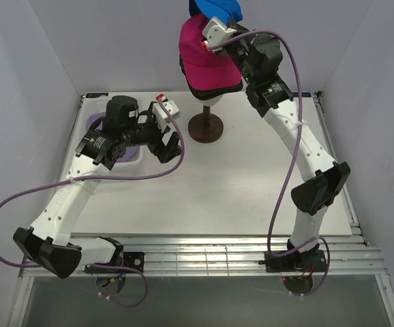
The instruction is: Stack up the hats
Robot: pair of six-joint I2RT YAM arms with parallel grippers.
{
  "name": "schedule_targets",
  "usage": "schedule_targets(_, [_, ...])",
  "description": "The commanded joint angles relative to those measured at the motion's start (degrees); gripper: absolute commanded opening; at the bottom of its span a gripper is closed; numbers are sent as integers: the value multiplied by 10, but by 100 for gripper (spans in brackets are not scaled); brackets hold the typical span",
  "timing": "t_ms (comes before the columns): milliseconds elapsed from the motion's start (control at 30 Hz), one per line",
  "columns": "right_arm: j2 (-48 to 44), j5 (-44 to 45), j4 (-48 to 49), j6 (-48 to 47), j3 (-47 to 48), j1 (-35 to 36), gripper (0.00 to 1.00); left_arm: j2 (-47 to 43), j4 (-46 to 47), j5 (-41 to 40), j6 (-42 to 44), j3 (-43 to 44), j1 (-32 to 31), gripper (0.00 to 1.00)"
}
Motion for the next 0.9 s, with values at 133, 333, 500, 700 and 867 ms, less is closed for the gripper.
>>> schedule_targets(133, [-74, 41, 36, -182, -64, 17, 8, -20, -2, -4, 3, 3, 1, 98])
schedule_targets(333, [-126, 34, -14, -245, -127, 51, 8, -11, -2, -7, -1, 1, 1, 98])
schedule_targets(500, [-137, 54, -1, -310, -168, 67, 8, -6, -8, -4, -2, 11, 1, 98])
schedule_targets(700, [-144, 82, 32, -368, -180, 87, 8, -13, -13, -10, 1, 12, 1, 98])
schedule_targets(867, [-172, 90, 37, -427, -242, 97, 8, -18, -20, -15, 7, 8, 1, 98])
